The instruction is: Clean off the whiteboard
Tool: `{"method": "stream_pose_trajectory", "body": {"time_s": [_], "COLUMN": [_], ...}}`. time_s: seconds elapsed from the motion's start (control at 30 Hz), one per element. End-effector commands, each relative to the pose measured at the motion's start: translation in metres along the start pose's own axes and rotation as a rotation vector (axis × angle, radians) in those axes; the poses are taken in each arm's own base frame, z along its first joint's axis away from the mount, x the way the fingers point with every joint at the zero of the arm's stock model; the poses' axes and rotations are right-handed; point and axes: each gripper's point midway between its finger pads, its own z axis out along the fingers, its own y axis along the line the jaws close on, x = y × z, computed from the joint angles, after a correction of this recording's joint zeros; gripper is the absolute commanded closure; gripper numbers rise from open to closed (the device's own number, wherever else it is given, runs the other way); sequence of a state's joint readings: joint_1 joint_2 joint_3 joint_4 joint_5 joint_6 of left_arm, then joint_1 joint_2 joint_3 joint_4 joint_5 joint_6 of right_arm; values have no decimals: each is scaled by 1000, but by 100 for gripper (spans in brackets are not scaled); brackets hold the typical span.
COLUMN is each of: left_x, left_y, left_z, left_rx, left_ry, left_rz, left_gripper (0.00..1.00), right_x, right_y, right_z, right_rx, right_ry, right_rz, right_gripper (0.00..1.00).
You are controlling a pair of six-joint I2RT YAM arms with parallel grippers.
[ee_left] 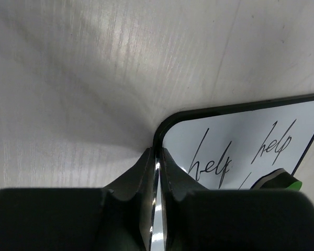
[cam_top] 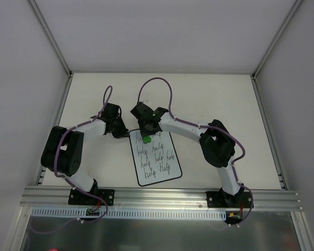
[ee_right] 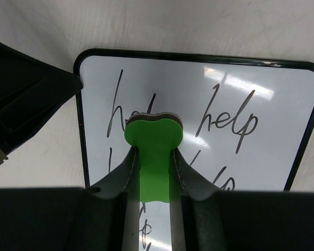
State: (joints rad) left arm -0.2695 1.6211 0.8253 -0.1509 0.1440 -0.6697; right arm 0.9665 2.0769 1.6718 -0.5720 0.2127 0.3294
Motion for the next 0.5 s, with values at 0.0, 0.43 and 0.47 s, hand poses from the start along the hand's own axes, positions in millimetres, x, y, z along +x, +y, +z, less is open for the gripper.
{"method": "stream_pose_trajectory", "body": {"time_s": [0.0,0.43,0.47], "left_x": [32,43,43], "left_y": [37,48,48], "left_z": [-5,-1,0], "left_rx": [-136,-169,-169], "left_ry": [56,62,67], "left_rz": [-9,-11,-12], "left_gripper": [90,89,92], "right_x": [-15,-13,-15], "right_y": [3,-4,-3], "right_z": [-11,-19,-19], "right_rx": [-1,-8,-10], "right_ry": [-51,-48,-52], "right_rz": [26,-13,-11], "right_gripper": [100,100,100]}}
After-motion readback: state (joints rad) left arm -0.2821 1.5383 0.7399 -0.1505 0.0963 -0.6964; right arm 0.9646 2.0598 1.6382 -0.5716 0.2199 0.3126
